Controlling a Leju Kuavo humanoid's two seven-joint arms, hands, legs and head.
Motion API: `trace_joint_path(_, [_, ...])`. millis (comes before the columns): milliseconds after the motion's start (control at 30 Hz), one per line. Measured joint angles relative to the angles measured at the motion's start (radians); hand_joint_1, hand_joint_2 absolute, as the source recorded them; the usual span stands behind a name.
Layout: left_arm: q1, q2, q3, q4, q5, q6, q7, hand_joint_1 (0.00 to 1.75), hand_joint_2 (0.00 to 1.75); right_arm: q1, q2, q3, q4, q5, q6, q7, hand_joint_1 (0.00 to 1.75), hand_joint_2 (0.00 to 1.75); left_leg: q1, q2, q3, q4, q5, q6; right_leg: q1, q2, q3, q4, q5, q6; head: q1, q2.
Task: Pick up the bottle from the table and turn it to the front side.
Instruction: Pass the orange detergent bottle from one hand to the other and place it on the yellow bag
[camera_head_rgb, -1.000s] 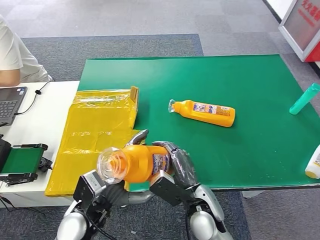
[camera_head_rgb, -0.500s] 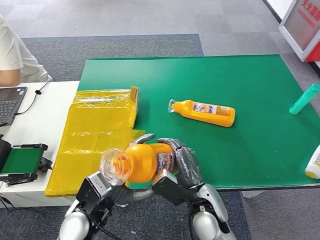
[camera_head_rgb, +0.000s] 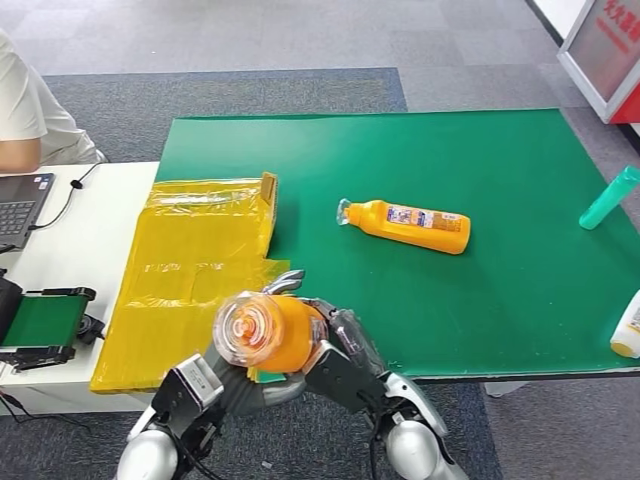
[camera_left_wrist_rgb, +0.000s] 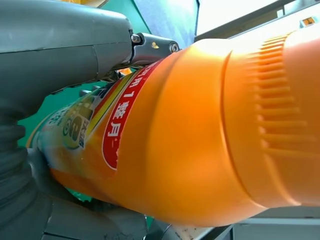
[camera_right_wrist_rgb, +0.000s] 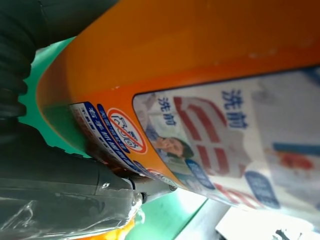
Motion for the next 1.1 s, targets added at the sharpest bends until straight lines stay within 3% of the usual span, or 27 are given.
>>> trace_joint_path(67, [0.000, 0.008, -0.002, 0.000, 0.001, 0.000, 0.000, 0.56, 1.75, -0.002, 0.000, 0.003, 0.008, -0.006, 0.006, 0.002, 1.75, 1.75, 0.000, 0.000, 0.000, 0.000, 0.000, 0.000, 0.000, 0.000, 0.000, 0.000, 0.000, 0.000, 0.000, 0.000])
trace_joint_path(133, [0.000, 0.015, -0.002, 0.000, 0.002, 0.001, 0.000, 1.04, 1.75, -0.005, -0.001, 0.005, 0.015, -0.010, 0.012, 0.004, 1.75, 1.75, 0.000, 0.000, 0.000, 0.000, 0.000, 0.000, 0.000, 0.000, 0.000, 0.000, 0.000, 0.000, 0.000, 0.000])
trace_joint_path(167, [-0.001, 0.019, -0.002, 0.000, 0.003, 0.001, 0.000, 1.34, 1.75, -0.007, -0.002, 0.006, 0.019, -0.015, 0.017, 0.007, 1.63, 1.75, 0.000, 0.000, 0.000, 0.000, 0.000, 0.000, 0.000, 0.000, 0.000, 0.000, 0.000, 0.000, 0.000, 0.000])
trace_joint_path(200, [-0.001, 0.022, -0.002, 0.000, 0.004, 0.001, 0.000, 1.56, 1.75, -0.009, -0.002, 0.007, 0.022, -0.021, 0.023, 0.011, 1.36, 1.75, 0.000, 0.000, 0.000, 0.000, 0.000, 0.000, 0.000, 0.000, 0.000, 0.000, 0.000, 0.000, 0.000, 0.000])
trace_joint_path(267, [-0.001, 0.027, -0.002, 0.000, 0.005, 0.003, 0.000, 1.75, 1.75, -0.011, -0.003, 0.010, 0.029, -0.036, 0.037, 0.018, 1.28, 1.75, 0.000, 0.000, 0.000, 0.000, 0.000, 0.000, 0.000, 0.000, 0.000, 0.000, 0.000, 0.000, 0.000, 0.000])
trace_joint_path(300, [-0.001, 0.029, -0.002, 0.000, 0.004, 0.005, 0.000, 1.75, 1.75, -0.012, -0.003, 0.011, 0.033, -0.045, 0.042, 0.019, 1.40, 1.75, 0.000, 0.000, 0.000, 0.000, 0.000, 0.000, 0.000, 0.000, 0.000, 0.000, 0.000, 0.000, 0.000, 0.000])
trace_joint_path(333, [-0.001, 0.031, -0.002, 0.000, 0.000, 0.009, 0.000, 1.75, 1.75, -0.012, -0.004, 0.012, 0.036, -0.054, 0.048, 0.020, 1.67, 1.75, 0.000, 0.000, 0.000, 0.000, 0.000, 0.000, 0.000, 0.000, 0.000, 0.000, 0.000, 0.000, 0.000, 0.000])
trace_joint_path(367, [-0.001, 0.032, -0.002, 0.000, -0.004, 0.014, 0.000, 1.75, 1.75, -0.011, -0.004, 0.012, 0.038, -0.064, 0.053, 0.021, 1.75, 1.75, 0.000, 0.000, 0.000, 0.000, 0.000, 0.000, 0.000, 0.000, 0.000, 0.000, 0.000, 0.000, 0.000, 0.000])
trace_joint_path(1000, [-0.002, 0.036, -0.004, 0.000, -0.032, 0.033, 0.004, 1.75, 1.75, -0.007, -0.011, 0.009, 0.044, -0.111, 0.073, 0.024, 1.75, 1.75, 0.000, 0.000, 0.000, 0.000, 0.000, 0.000, 0.000, 0.000, 0.000, 0.000, 0.000, 0.000, 0.000, 0.000])
trace_joint_path(1033, [-0.002, 0.036, -0.004, 0.000, -0.032, 0.033, 0.004, 1.75, 1.75, -0.007, -0.011, 0.009, 0.044, -0.111, 0.073, 0.024, 1.70, 1.75, 0.000, 0.000, 0.000, 0.000, 0.000, 0.000, 0.000, 0.000, 0.000, 0.000, 0.000, 0.000, 0.000, 0.000])
trace_joint_path(1100, [-0.002, 0.036, -0.003, 0.000, -0.032, 0.033, 0.004, 1.75, 1.75, -0.007, -0.011, 0.008, 0.044, -0.111, 0.073, 0.024, 0.82, 1.75, 0.000, 0.000, 0.000, 0.000, 0.000, 0.000, 0.000, 0.000, 0.000, 0.000, 0.000, 0.000, 0.000, 0.000])
